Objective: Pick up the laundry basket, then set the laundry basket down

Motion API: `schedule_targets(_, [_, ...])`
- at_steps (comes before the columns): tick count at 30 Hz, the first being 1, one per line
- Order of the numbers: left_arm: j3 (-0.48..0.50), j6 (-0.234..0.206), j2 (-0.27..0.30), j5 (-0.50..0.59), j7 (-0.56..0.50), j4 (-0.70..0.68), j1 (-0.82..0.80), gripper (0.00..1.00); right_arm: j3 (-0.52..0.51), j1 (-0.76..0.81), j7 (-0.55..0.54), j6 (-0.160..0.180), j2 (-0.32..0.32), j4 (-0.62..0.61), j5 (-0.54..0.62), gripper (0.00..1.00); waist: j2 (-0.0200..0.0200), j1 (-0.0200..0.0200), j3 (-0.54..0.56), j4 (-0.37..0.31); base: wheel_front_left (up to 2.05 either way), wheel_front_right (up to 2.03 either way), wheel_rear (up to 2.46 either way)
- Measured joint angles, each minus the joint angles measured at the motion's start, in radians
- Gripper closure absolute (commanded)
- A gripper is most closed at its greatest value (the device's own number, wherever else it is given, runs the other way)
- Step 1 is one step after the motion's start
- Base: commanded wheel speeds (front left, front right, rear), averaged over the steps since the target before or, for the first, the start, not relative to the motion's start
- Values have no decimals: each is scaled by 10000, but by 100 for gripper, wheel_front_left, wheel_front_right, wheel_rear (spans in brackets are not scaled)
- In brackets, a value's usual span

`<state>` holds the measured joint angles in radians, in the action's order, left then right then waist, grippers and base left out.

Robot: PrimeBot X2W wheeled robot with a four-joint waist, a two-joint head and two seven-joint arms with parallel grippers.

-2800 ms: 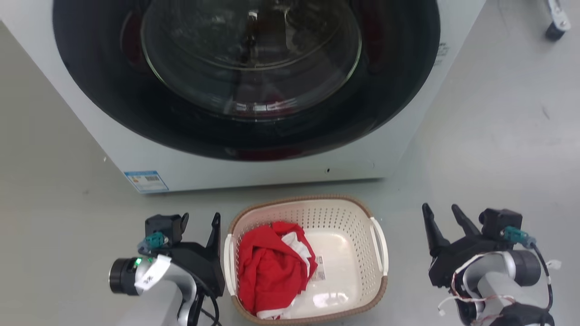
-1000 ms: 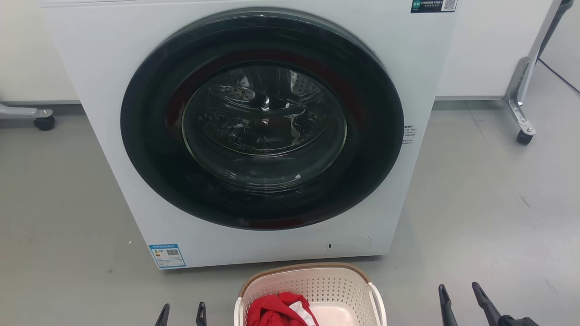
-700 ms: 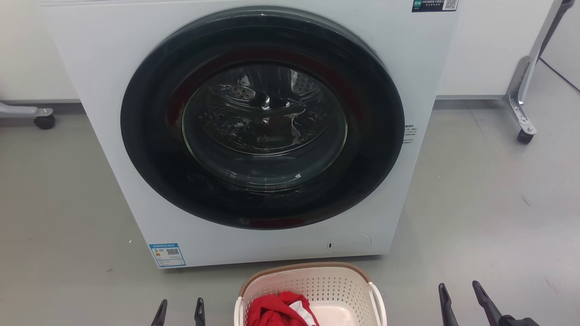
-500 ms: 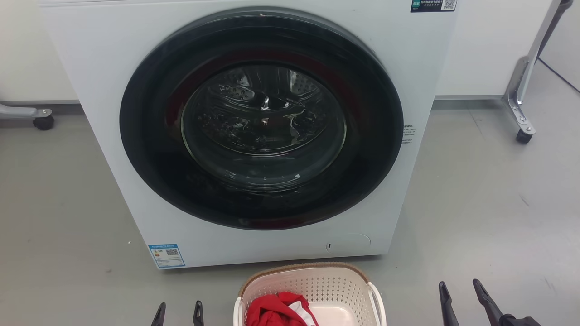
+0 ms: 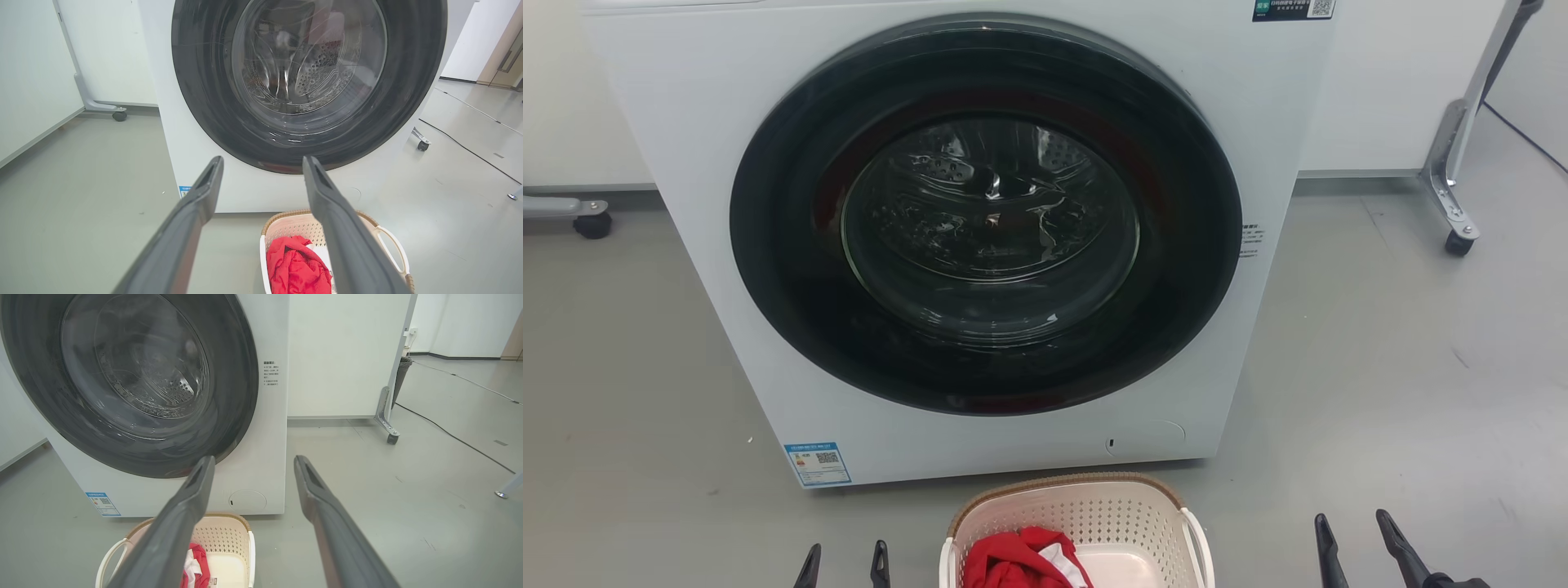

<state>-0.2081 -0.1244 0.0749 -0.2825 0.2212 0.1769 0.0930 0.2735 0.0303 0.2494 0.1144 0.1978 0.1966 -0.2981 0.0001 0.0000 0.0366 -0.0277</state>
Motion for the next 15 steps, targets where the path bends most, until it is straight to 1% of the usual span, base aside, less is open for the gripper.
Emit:
schedule_targets(11, [67,0,-59,267,-215,-186,129,0,-8,3,0,0,0,2,0,0,0,0,-18,-12,0,0,0])
schedule_targets(12, [71,0,-63,278,-221,-203,129,100,-6,3,0,0,0,2,0,100,0,0,-18,-9,0,0,0])
schedule_targets(15, [31,10,-81,278,-234,111,213,100,54,116,-25,0,-109,303,-8,100,0,0,-18,-10,0,0,0])
